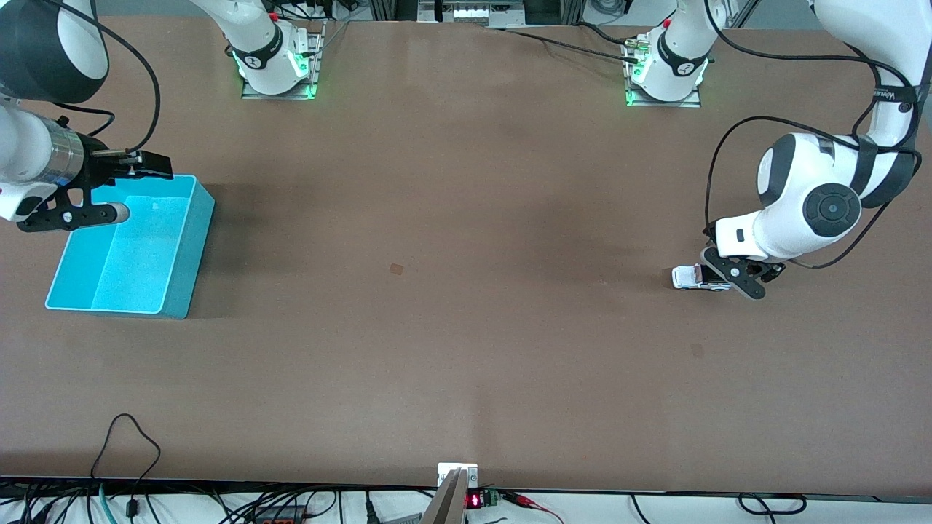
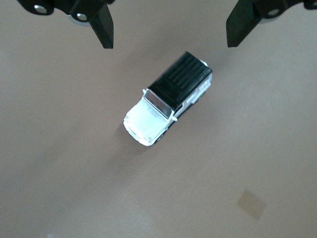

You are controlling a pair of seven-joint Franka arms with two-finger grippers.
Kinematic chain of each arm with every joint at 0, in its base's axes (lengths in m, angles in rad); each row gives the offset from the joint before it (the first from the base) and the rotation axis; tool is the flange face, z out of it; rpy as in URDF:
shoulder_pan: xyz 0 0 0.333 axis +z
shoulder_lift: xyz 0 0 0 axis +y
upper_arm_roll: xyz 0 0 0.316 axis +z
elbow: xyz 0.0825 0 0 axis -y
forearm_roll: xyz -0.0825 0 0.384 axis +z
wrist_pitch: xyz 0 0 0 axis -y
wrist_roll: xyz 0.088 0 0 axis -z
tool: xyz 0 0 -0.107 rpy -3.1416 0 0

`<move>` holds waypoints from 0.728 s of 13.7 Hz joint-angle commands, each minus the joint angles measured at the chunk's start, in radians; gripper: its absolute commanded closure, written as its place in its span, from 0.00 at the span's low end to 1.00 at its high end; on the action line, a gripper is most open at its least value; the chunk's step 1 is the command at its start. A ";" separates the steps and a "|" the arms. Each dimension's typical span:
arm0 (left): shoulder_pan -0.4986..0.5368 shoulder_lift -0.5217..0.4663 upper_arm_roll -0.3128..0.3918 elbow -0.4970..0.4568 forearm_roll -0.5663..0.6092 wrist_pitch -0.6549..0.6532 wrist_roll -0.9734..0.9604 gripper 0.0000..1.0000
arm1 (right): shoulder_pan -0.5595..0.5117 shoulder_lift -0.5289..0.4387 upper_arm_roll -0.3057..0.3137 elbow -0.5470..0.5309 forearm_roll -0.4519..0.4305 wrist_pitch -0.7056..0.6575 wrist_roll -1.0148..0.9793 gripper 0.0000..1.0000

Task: Wind and store white jeep toy
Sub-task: 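Lower the left gripper onto the jeep roof and press down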

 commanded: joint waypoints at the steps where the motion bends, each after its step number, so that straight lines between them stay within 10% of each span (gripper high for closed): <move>1: 0.041 0.050 -0.006 -0.003 0.017 0.076 0.206 0.00 | -0.008 -0.003 0.002 -0.006 -0.003 -0.013 -0.013 0.00; 10: 0.059 0.119 -0.023 -0.052 0.022 0.237 0.596 0.00 | -0.011 0.012 0.002 -0.005 -0.003 -0.013 -0.013 0.00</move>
